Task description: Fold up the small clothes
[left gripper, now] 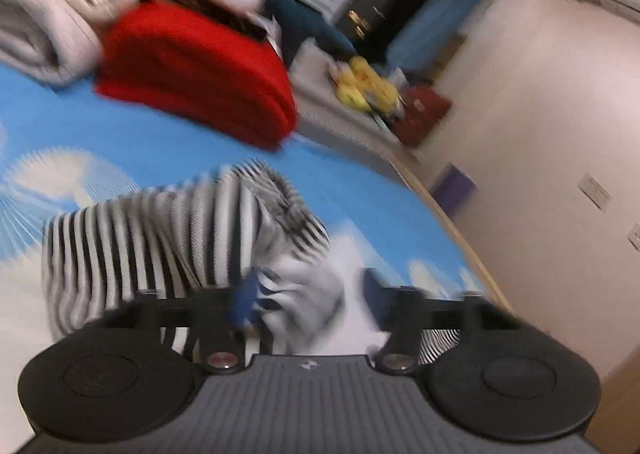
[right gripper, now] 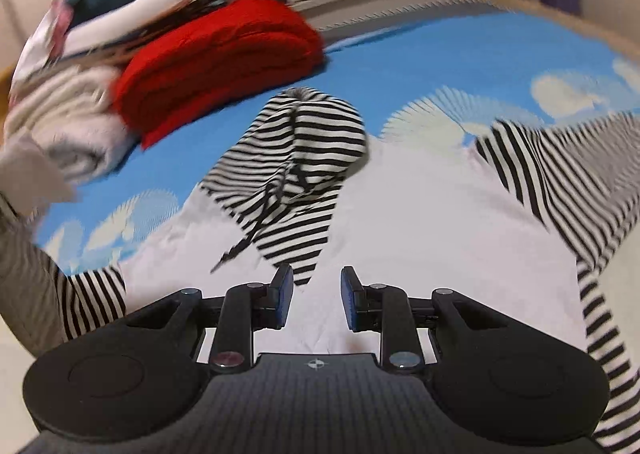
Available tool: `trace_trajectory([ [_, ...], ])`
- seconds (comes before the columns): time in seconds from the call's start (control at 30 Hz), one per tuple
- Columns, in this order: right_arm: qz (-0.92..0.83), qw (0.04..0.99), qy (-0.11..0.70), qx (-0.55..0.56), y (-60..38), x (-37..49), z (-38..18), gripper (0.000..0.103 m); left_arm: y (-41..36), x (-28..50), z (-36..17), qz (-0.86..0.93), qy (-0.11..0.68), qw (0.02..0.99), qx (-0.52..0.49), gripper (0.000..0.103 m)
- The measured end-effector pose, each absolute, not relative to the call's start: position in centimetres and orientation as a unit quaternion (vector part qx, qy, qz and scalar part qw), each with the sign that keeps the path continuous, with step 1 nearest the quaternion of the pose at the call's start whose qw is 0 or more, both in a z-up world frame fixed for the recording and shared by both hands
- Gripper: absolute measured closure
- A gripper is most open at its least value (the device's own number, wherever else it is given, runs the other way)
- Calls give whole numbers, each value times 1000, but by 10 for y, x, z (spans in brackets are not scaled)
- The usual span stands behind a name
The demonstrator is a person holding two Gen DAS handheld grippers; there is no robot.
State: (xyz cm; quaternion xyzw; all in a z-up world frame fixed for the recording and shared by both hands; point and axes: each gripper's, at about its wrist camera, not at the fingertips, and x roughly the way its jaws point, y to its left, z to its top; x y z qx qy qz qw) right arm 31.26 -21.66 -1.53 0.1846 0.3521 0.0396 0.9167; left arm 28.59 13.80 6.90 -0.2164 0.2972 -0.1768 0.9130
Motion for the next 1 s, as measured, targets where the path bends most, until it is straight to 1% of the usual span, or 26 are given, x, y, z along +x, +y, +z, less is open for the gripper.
trace_trajectory([
  [0.03,37,911,358,201,-223,315,-18,75,137,284,62,-162,296,916,-217,32],
  [0.1,34,897,374,232,-235,319,-25,71,152,289,45,-127,319,905,-252,33],
  [0.17,29,883,394,253,-243,323,-35,70,171,298,31,-84,339,893,-284,34],
  [0.27,17,867,425,260,-244,330,-48,70,195,309,19,-2,359,897,-258,34],
  [0.37,15,854,466,230,-230,336,-63,70,211,321,15,48,370,900,-225,34],
  [0.5,47,840,517,159,-197,335,-82,70,230,329,13,72,370,898,-227,34],
  [0.53,58,844,519,126,-185,333,-85,73,234,329,14,78,367,898,-227,34],
  [0.6,70,863,497,53,-165,326,-82,81,232,327,16,86,363,900,-225,34],
  [0.63,71,870,488,29,-158,324,-80,92,230,325,18,89,361,901,-223,34],
  [0.67,68,875,479,24,-155,323,-77,96,226,324,19,92,357,904,-218,34],
  [0.73,67,886,456,55,-162,323,-66,98,222,325,20,91,354,908,-206,34],
  [0.77,67,897,432,69,-168,324,-53,99,221,327,19,88,352,910,-201,34],
  [0.8,67,914,394,70,-174,323,-36,99,221,328,20,86,351,912,-194,34],
  [0.87,49,951,303,23,-178,315,-6,99,221,330,19,80,352,914,-187,34],
  [0.9,33,961,274,8,-183,313,3,99,220,331,18,77,354,913,-186,34],
  [0.93,12,963,269,15,-193,315,6,99,220,333,16,76,357,912,-186,34],
  [0.97,-8,959,283,26,-203,320,3,99,220,334,13,76,360,911,-188,34],
  [1.0,-29,948,314,34,-215,328,-5,99,220,335,10,73,367,907,-192,34],
])
